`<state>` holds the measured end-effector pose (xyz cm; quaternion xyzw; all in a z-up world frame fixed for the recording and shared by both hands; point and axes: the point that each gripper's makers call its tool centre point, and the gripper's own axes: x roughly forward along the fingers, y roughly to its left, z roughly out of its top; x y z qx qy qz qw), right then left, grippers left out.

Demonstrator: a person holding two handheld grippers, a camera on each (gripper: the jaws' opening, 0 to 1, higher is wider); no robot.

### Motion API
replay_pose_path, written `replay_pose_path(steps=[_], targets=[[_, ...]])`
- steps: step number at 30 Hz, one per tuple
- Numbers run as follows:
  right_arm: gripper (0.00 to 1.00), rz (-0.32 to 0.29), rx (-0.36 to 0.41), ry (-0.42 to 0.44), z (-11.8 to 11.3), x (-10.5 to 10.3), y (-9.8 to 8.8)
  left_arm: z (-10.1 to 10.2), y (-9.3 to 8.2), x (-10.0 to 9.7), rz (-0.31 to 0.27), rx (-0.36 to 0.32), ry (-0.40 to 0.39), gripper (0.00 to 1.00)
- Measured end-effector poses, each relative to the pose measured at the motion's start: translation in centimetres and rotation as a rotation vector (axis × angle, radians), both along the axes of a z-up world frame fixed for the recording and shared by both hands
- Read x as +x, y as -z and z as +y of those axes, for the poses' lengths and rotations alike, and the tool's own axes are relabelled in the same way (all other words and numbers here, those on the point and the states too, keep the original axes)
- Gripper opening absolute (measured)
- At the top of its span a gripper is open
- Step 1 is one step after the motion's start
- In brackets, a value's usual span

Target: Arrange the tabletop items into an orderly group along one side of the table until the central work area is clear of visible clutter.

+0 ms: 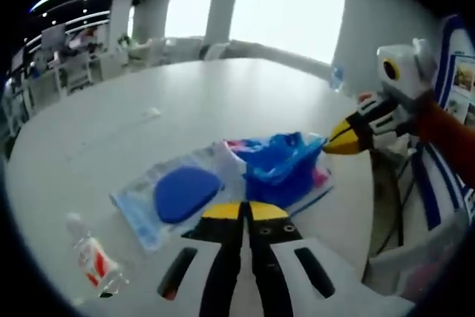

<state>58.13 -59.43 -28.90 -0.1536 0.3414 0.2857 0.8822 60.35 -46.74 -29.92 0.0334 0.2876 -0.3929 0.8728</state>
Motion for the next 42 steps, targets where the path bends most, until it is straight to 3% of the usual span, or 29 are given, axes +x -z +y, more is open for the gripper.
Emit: replay_pose_path(steps=[18,27,42], targets=[[0.01,-0.026,-0.044,0.031,-4.8,4.1,0.1,-5.2,0.4,3.7,0.004,-0.026,-0.036,0.00],[0.01,-0.038,-0.053,0.056,-6.9,6.4,0.9,-7.1,1.8,5.2,0.042,-0.048,-0.064,0.00],[0.01,-0.084,-0.130,0.067,-10.1,10.3,2.3,-10.4,3.8,7.3,0.079,-0.071,-0.086,0.00]])
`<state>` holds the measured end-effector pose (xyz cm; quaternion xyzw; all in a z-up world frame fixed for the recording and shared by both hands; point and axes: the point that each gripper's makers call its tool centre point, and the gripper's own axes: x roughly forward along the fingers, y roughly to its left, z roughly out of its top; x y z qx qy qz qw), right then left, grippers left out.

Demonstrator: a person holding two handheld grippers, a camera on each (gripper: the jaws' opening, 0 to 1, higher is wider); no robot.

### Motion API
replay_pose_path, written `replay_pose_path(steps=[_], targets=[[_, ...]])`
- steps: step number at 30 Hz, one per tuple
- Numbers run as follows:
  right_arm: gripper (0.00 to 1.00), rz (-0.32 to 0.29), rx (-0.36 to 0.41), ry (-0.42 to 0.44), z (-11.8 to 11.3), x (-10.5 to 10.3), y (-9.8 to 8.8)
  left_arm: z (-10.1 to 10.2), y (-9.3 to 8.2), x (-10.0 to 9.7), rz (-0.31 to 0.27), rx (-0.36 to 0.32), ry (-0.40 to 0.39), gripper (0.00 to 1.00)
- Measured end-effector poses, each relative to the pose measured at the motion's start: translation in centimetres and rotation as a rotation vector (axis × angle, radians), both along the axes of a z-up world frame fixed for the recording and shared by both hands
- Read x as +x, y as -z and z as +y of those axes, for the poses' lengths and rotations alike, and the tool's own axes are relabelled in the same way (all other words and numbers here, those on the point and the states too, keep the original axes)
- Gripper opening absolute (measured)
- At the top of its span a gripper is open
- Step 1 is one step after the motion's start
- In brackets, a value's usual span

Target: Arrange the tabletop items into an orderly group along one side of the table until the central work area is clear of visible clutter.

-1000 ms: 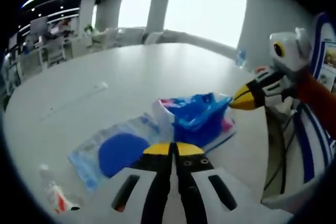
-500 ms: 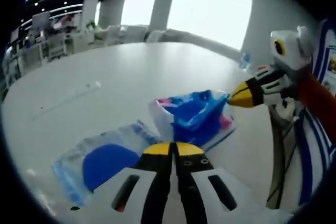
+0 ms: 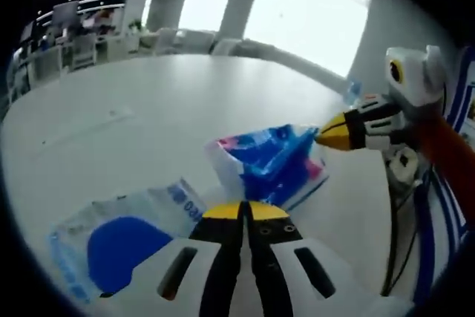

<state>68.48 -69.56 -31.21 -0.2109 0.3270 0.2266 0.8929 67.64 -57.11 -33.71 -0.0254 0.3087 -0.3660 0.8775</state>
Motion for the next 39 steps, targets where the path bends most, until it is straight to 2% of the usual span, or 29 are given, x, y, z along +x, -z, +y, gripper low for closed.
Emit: replay_pose_path(steps=[6,11,20,35,39], targets=[[0.01,-0.012,-0.044,-0.012,-0.9,1.1,1.3,-1.1,0.9,0.0,0.013,0.000,0.001,0.00],[0.01,-0.017,-0.043,-0.016,-1.3,1.9,2.1,-1.3,1.4,0.4,0.019,0.004,-0.005,0.00],[0.02,-0.023,-0.055,-0.045,-0.8,3.4,3.3,-1.4,2.7,0.8,0.039,0.021,-0.010,0.00],[0.02,0.010,-0.068,-0.046,-1.2,3.9,5.4,-1.5,3.9,0.8,0.063,0.048,-0.012,0.01],[0.02,0.006,-0.065,-0.050,-1.0,4.0,5.3,-1.5,3.9,0.7,0.061,0.055,-0.005,0.01]])
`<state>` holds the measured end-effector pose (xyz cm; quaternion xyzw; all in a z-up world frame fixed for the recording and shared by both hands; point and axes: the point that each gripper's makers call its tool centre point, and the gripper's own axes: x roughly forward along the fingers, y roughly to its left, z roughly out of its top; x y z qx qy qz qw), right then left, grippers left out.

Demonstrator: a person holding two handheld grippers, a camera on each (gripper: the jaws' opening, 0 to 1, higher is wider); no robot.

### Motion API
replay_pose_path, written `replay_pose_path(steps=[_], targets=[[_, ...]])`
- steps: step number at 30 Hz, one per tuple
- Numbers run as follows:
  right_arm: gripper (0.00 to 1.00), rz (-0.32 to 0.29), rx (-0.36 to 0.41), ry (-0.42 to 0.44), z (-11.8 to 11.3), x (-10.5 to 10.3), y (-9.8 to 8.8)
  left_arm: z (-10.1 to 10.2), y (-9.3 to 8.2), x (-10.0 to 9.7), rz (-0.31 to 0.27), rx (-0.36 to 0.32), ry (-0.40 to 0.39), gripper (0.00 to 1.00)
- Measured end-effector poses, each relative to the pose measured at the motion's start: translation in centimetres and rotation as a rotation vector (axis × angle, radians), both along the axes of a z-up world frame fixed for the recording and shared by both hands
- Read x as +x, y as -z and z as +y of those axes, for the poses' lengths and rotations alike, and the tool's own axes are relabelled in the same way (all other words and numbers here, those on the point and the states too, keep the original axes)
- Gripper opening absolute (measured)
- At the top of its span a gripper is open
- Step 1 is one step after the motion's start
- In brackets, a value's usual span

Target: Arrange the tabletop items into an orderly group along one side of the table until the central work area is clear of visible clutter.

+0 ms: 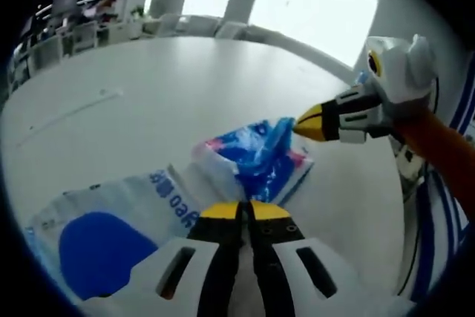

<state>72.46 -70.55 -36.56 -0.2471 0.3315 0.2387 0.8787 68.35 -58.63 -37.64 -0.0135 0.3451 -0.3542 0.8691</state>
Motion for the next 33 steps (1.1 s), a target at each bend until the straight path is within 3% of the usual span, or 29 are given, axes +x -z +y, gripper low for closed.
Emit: replay_pose_path(steps=[19,33], targets=[[0.10,0.008,0.040,0.042,-0.4,-0.1,0.1,0.2,-0.1,0.0,0.006,0.012,0.003,0.09],[0.16,-0.021,0.044,0.043,-0.3,-0.3,-1.2,0.1,-1.2,-0.3,-0.009,-0.003,0.001,0.21]])
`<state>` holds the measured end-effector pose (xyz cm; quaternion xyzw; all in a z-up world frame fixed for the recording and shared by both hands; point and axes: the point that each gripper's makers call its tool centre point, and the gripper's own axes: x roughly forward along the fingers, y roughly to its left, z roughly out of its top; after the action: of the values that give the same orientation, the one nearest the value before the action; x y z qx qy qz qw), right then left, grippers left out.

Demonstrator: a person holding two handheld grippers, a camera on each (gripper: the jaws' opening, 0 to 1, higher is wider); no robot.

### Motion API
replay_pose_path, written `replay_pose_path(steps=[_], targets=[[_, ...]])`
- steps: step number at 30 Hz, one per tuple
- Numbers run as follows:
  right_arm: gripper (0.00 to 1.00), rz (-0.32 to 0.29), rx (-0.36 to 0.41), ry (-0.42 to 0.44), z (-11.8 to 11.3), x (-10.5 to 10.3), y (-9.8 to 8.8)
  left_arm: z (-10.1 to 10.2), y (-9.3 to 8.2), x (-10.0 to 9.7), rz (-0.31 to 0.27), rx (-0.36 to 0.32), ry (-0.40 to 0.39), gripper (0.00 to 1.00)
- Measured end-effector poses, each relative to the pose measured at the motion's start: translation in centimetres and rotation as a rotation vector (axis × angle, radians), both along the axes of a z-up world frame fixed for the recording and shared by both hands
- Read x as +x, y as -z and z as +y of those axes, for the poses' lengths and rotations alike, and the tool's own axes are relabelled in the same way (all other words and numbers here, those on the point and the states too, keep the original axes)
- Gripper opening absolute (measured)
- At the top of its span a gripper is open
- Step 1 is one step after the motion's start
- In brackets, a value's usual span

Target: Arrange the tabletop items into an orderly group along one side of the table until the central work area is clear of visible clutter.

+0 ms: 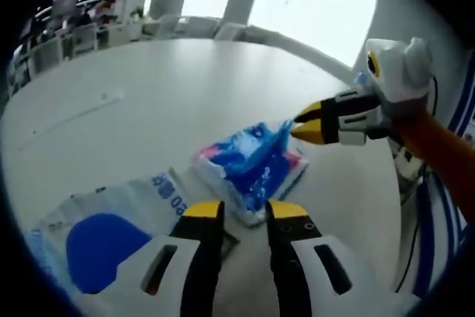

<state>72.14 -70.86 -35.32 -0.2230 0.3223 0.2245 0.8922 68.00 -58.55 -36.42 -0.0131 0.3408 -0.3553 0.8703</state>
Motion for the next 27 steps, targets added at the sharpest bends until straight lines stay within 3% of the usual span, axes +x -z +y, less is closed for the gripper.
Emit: replay_pose_path(steps=[11,20,27], targets=[[0.24,-0.013,-0.018,-0.003,-0.7,-1.1,-0.4,-0.7,-1.2,-0.5,-0.043,-0.009,0.036,0.34],[0.42,-0.003,0.006,-0.030,-0.5,-2.3,-0.5,-1.5,-2.1,-1.3,-0.056,-0.032,0.070,0.49],[0.62,0.034,0.042,-0.075,0.5,-3.4,0.2,-1.9,-2.2,-1.8,-0.060,-0.046,0.110,0.65]])
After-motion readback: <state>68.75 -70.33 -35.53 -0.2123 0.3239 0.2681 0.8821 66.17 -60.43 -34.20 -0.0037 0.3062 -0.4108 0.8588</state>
